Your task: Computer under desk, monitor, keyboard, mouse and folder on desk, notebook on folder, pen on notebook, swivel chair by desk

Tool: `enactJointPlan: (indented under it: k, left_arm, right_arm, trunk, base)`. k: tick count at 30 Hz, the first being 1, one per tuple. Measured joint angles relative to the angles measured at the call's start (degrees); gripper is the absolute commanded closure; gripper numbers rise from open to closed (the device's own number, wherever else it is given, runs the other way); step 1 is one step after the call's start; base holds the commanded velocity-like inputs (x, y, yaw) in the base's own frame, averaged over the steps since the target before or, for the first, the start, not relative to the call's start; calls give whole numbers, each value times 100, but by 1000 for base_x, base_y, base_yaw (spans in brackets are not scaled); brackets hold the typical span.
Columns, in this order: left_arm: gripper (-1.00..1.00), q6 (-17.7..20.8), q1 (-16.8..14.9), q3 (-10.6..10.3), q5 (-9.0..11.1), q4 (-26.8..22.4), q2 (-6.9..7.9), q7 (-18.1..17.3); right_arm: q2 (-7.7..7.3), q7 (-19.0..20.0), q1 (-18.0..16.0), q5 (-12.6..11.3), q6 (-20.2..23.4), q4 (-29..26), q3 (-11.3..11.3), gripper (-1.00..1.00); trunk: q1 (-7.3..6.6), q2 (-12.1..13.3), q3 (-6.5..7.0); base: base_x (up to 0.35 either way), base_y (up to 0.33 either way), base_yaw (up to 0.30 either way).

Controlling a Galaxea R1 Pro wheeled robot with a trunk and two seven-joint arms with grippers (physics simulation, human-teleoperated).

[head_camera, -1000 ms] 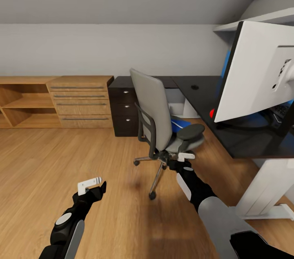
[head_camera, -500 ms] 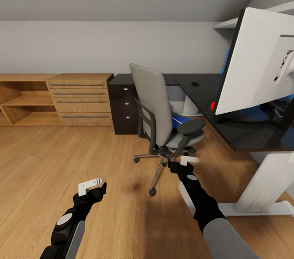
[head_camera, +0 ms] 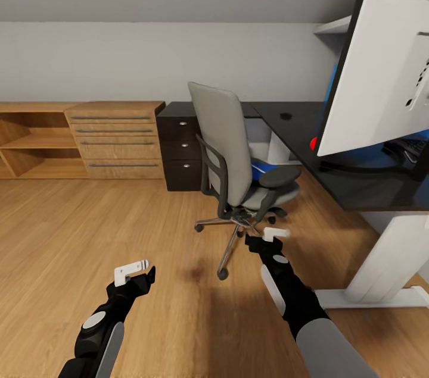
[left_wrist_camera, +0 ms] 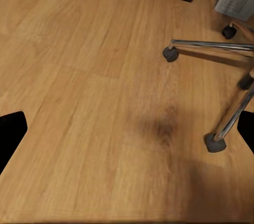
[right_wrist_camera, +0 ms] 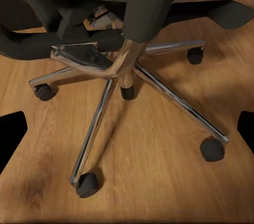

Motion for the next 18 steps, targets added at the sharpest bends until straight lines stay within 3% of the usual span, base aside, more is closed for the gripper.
enactJointPlan:
  k: [7,18]
  left_arm:
    - [-100,0,0,0,0,0,7,0]
    - [-100,3,-1,0,3,0,19,0]
  right_arm:
    - [0,0,0,4,0,0,-3,-100]
    - [-50,1,0,10,-52,9,-16,-100]
  trunk:
    - [18,-9,-155]
    - [18,-10,-156]
  base:
    - [0,0,0]
    - [0,0,0]
